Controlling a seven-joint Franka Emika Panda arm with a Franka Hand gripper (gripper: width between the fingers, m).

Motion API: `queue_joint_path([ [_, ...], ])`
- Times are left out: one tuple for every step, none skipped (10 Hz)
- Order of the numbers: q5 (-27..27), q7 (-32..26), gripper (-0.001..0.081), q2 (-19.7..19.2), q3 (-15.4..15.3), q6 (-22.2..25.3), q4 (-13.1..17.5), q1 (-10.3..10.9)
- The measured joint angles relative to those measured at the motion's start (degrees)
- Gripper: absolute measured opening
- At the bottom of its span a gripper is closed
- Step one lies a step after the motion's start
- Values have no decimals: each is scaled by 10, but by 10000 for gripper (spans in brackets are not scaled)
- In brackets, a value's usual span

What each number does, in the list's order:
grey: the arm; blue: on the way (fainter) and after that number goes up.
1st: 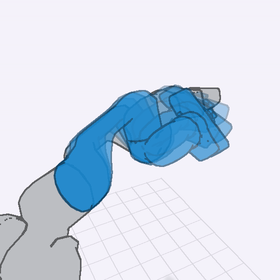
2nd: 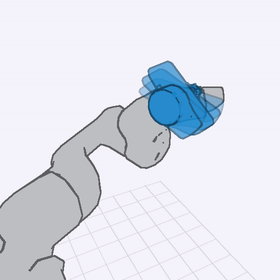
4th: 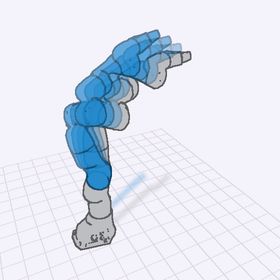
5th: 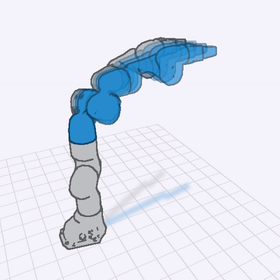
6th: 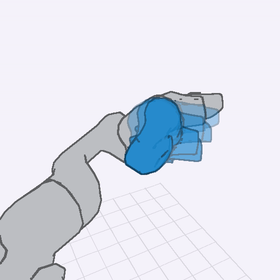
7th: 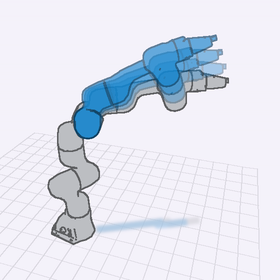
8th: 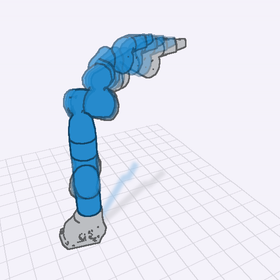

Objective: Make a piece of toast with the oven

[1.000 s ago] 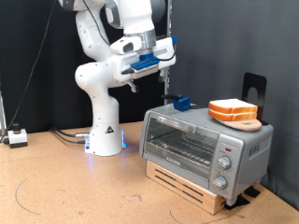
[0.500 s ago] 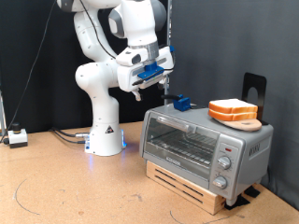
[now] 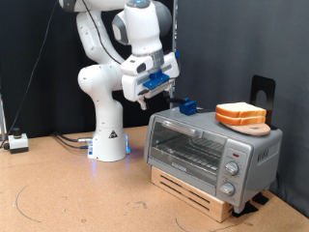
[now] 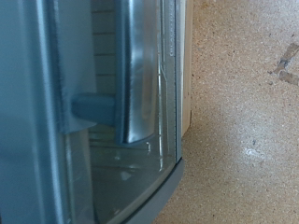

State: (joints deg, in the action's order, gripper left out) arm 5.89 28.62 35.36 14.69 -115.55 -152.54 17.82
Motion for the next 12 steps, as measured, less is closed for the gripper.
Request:
queue_joint_path([
  [0, 5, 809, -9, -5, -19, -10, 0],
  [0, 9, 809, -18, -11, -40, -20, 0],
  [2, 12, 809, -29, -16, -63, -27, 1],
  [4, 13, 809, -39, -21, -79, -32, 2],
  [8, 13, 809, -48, -24, -91, -35, 3],
  [10, 13, 809, -58, -27, -99, -36, 3],
  [10, 13, 809, -67, -28, -105, -37, 3],
  [10, 13, 809, -75, -28, -112, -40, 3],
  [10, 13, 809, -82, -27, -117, -42, 1],
  [10, 13, 809, -87, -26, -119, -41, -3],
  [9, 13, 809, -87, -24, -120, -41, -10],
  [8, 13, 809, -88, -21, -120, -41, -18],
])
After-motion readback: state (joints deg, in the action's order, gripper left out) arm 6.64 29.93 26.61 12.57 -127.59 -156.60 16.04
